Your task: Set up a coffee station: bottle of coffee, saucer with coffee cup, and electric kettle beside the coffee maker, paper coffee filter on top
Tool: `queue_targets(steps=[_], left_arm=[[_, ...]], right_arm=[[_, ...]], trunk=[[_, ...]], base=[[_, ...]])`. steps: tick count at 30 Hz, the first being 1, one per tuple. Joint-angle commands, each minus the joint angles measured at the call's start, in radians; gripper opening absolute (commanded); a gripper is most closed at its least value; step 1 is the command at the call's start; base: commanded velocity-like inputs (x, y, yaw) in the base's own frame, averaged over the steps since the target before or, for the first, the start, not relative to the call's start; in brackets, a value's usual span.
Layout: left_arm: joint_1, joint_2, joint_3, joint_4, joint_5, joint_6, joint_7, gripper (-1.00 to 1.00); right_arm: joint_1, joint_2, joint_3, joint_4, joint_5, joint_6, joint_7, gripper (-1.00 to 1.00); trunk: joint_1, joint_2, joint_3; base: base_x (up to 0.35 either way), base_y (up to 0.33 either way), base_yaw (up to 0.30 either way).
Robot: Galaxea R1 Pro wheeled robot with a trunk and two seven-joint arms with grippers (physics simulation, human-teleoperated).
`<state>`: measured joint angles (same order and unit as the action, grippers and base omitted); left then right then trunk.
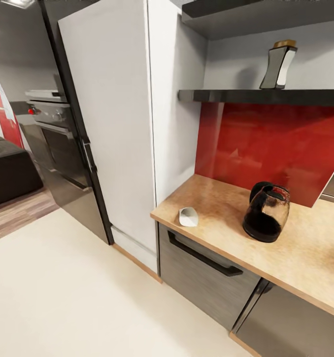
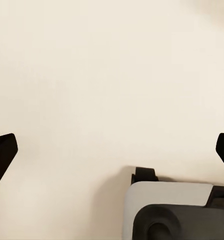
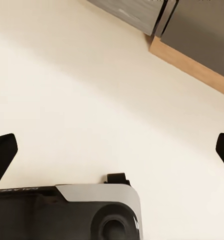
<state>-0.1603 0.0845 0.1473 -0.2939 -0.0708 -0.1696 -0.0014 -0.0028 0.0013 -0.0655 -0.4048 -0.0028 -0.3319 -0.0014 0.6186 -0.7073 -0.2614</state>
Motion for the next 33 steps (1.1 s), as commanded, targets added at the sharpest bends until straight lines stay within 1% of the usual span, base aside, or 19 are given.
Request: queue_targets(steps=[1,33], left_arm=[[-0.001,0.000,0.005,0.001,-0.007,-0.004,0.000,1.00],[-0.001,0.000,0.005,0.001,-0.007,-0.004,0.004,1.00]], right_arm=[[0.000,0.000,-0.002,0.000,0.000,-0.003,-0.001,1.00],[0.000,-0.001,-0.005,-0.001,0.000,-0.003,-0.002,1.00]], trunk=[[-0.004,0.006,0.002],[-0.126,0.230,0.102]], base=[[0.000,0.000,0.000],[0.000,0.000,0.000]])
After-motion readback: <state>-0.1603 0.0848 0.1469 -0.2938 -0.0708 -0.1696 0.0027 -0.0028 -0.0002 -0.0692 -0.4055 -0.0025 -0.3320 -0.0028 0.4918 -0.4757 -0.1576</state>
